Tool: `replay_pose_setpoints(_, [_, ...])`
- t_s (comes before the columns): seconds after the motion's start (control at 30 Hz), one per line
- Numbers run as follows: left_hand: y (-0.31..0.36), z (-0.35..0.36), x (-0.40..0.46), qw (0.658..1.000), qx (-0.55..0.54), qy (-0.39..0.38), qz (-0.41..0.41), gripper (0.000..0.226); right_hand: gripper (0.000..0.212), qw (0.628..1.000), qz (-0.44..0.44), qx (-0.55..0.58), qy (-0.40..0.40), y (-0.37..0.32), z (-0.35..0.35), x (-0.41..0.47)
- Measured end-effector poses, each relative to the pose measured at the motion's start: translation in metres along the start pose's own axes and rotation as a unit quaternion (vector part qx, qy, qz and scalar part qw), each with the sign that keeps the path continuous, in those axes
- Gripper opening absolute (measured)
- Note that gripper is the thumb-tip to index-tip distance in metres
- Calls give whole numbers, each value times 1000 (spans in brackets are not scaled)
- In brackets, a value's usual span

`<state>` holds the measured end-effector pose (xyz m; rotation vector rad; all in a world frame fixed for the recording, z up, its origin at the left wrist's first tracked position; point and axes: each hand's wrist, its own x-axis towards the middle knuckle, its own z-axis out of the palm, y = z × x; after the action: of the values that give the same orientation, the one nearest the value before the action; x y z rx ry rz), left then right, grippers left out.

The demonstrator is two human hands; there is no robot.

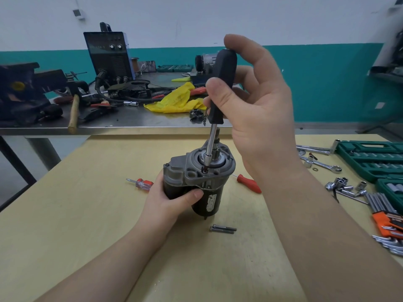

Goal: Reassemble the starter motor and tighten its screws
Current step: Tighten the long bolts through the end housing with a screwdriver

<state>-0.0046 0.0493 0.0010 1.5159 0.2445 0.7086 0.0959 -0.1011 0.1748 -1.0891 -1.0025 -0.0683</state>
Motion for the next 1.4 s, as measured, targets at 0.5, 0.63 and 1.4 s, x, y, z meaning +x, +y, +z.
replay_pose_setpoints(0.5, [-2,0,1,1000,1,-4,5,69,36,1000,11,22,-7,3,0,1])
replay_pose_setpoints(0.63, [-3,-1,1,1000,3,-2,7,64,37,999,22,39,-31,4,-1,0])
replay_pose_setpoints(1.4, [-1,0,1,1000,0,-1,7,76,43,999,21,36,-22,2,-1,0])
